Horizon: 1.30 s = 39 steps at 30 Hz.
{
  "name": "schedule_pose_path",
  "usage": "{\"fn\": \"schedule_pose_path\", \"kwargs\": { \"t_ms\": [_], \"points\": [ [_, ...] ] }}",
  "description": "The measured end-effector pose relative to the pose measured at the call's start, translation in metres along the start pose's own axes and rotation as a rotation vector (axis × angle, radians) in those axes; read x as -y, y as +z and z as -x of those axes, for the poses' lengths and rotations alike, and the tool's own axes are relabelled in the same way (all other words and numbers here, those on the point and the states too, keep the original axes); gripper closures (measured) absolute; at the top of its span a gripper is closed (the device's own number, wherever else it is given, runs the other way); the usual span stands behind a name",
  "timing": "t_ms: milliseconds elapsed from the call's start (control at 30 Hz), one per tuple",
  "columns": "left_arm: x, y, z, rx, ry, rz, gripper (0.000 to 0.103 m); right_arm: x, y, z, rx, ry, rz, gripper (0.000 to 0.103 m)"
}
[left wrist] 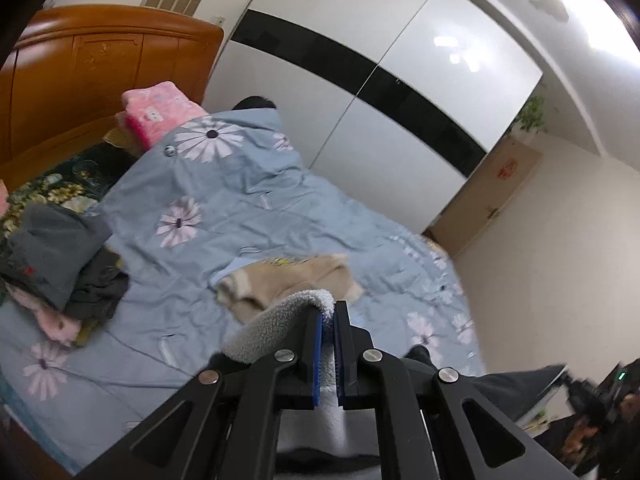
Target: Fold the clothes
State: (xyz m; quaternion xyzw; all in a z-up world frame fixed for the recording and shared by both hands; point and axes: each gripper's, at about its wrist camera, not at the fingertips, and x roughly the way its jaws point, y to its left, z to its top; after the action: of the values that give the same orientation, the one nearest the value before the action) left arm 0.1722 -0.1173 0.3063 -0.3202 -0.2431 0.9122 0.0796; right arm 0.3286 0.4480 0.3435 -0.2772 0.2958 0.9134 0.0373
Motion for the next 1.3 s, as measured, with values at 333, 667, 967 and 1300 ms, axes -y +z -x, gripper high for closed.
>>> {"fn": "schedule_pose_path", "kwargs": {
  "t_ms": [333, 667, 967, 1300],
  "points": [
    [-0.1, -0.082, -0.192, -0.327, 0.219, 0.138, 0.097, 0.046, -0.089, -0.198, -0.377, -0.271, -0.022, 0.098],
    [-0.175, -0.163, -0.248, -0.54, 0.308, 0.224, 0.097, 0.142, -0.215, -0.227, -0.615, -0.548, -0.196, 0.098],
    [-0.183, -0.18, -0.261, -0.678, 0.311, 0.151, 0.094, 0.163, -0.245, -0.226, -0.702, -0.631, -0.251, 0.096],
    [-0.159, -0.135, -0.234, -0.727, 0.253, -0.065, 0.046, 0.111, -0.196, -0.188, -0.65, -0.555, -0.039, 0.064]
  ]
}}
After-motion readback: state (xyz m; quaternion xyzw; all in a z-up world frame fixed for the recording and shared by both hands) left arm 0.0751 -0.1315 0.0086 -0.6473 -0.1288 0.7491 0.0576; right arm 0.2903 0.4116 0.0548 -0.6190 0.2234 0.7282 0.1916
